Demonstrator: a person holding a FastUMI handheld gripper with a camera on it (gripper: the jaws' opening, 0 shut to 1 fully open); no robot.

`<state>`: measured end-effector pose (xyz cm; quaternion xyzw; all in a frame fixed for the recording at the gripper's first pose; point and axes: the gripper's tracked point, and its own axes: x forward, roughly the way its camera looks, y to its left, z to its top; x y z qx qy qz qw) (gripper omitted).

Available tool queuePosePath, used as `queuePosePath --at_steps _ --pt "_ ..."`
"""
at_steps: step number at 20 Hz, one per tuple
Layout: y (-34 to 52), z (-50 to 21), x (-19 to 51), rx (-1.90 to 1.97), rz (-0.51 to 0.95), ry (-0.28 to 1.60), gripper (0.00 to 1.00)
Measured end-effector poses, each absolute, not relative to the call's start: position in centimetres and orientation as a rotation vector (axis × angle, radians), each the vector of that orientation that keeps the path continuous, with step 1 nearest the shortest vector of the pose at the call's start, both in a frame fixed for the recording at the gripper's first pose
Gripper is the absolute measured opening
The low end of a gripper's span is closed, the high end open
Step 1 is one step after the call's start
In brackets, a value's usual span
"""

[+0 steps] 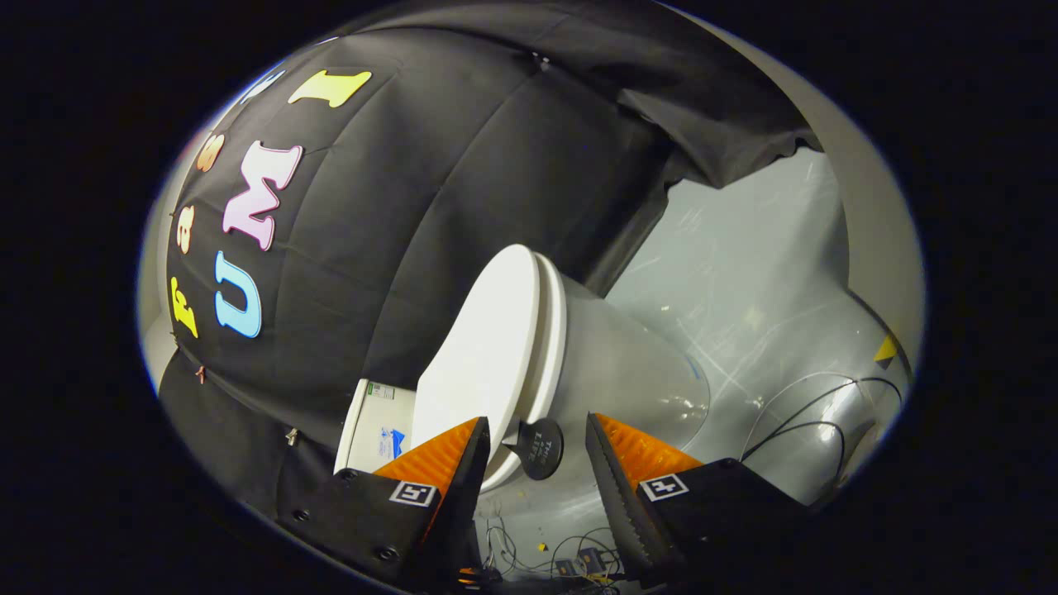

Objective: Open the toilet lid.

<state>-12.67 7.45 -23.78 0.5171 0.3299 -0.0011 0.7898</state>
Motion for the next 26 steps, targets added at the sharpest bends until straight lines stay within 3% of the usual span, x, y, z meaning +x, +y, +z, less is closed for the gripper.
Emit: queuePosePath --at_steps 3,6,9,12,13,19,26 --pt "7.6 -23.6 -12.7 1.201 -0.005 0.705 0.43" --pt "9.0 -24.5 -13.1 1.279 0.007 0.766 0.44" --pt "8.2 -24.4 -13.3 1.300 -0.003 0.746 0.16" --pt "7.7 -24.6 -12.1 1.360 -0.026 0.734 0.15" --pt "7.7 -24.5 -13.3 1.367 -0.024 0.745 0.07" --pt "8.4 -23.5 -12.9 1.287 -0.023 0.746 0.06" --pt "8.8 -17.4 -11.8 1.131 -0.035 0.687 0.05"
